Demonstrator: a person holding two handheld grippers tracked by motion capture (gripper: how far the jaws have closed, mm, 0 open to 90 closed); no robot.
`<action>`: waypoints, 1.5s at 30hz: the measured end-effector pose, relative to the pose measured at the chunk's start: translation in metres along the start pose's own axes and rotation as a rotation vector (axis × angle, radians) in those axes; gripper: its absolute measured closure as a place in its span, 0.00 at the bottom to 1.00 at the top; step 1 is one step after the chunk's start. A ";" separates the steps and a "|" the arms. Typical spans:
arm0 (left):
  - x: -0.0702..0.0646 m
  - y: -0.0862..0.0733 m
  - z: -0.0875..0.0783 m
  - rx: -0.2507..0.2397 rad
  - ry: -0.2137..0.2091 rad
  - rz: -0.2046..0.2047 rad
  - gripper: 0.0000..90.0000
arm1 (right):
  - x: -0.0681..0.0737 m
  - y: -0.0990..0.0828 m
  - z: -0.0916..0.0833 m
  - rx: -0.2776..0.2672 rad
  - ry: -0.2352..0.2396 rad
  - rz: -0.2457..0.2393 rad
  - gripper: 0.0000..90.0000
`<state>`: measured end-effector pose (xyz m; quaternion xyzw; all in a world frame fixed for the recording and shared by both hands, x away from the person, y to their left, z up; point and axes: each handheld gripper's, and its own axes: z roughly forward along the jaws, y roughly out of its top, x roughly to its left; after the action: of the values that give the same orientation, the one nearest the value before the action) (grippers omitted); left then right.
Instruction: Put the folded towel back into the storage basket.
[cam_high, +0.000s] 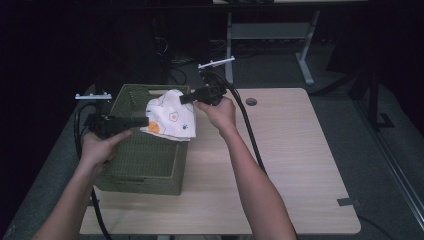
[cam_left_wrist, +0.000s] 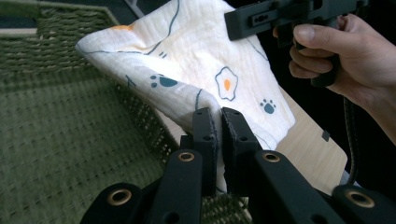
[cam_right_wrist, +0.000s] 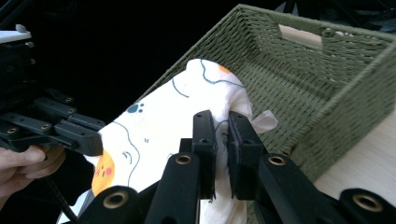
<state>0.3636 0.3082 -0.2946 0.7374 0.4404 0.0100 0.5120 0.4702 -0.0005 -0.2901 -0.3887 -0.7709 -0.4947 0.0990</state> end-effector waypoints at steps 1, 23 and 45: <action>0.003 -0.002 -0.002 0.000 0.003 -0.001 0.95 | 0.001 0.000 0.002 0.000 0.001 0.004 0.92; 0.033 -0.022 -0.027 0.015 0.068 -0.049 0.95 | 0.008 -0.001 0.055 0.047 0.040 0.008 0.92; 0.051 -0.036 -0.037 0.059 0.131 -0.067 0.95 | 0.010 -0.008 0.081 0.057 0.054 0.016 0.91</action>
<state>0.3548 0.3726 -0.3275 0.7347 0.4975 0.0281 0.4603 0.4766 0.0709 -0.3298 -0.3781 -0.7786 -0.4823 0.1347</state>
